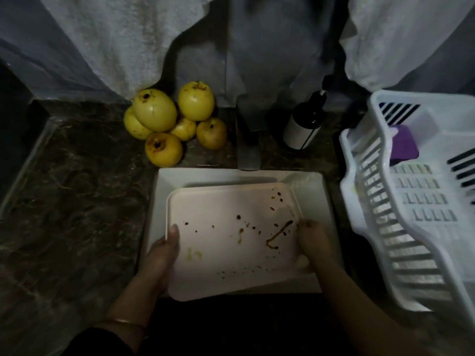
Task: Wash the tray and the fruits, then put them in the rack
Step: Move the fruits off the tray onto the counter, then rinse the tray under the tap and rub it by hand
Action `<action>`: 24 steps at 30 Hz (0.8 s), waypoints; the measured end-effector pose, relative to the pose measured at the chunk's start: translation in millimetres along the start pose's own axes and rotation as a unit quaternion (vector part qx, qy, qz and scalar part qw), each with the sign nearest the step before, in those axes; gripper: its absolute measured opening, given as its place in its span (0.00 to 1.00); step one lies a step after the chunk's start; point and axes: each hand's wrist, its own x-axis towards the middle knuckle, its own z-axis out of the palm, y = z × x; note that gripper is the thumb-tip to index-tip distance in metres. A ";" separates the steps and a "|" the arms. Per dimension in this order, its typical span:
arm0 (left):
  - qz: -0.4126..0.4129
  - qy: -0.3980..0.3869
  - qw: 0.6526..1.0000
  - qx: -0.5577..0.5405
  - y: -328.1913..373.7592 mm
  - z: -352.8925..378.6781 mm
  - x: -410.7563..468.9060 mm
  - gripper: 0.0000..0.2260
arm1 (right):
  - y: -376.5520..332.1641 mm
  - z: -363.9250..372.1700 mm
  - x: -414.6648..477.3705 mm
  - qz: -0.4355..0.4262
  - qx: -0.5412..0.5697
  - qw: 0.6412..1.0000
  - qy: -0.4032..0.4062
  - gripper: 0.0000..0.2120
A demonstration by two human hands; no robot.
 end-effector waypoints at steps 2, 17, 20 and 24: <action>0.023 0.010 1.000 -0.014 6.2 7.7 -8.0 0.23 | -13.5 -7.3 2.8 -0.064 -0.027 0.996 0.049 0.14; 0.051 0.015 0.998 0.023 19.1 2.5 2.0 0.27 | -250.1 -8.4 7.0 -0.340 -0.251 0.897 0.129 0.26; 0.041 0.001 0.999 0.015 24.8 2.1 8.7 0.27 | -259.4 -4.4 15.5 -0.317 -0.299 0.888 0.145 0.28; 0.038 -0.008 0.999 0.009 32.7 5.4 11.9 0.28 | -264.5 -4.6 21.8 -0.301 -0.334 0.879 0.156 0.28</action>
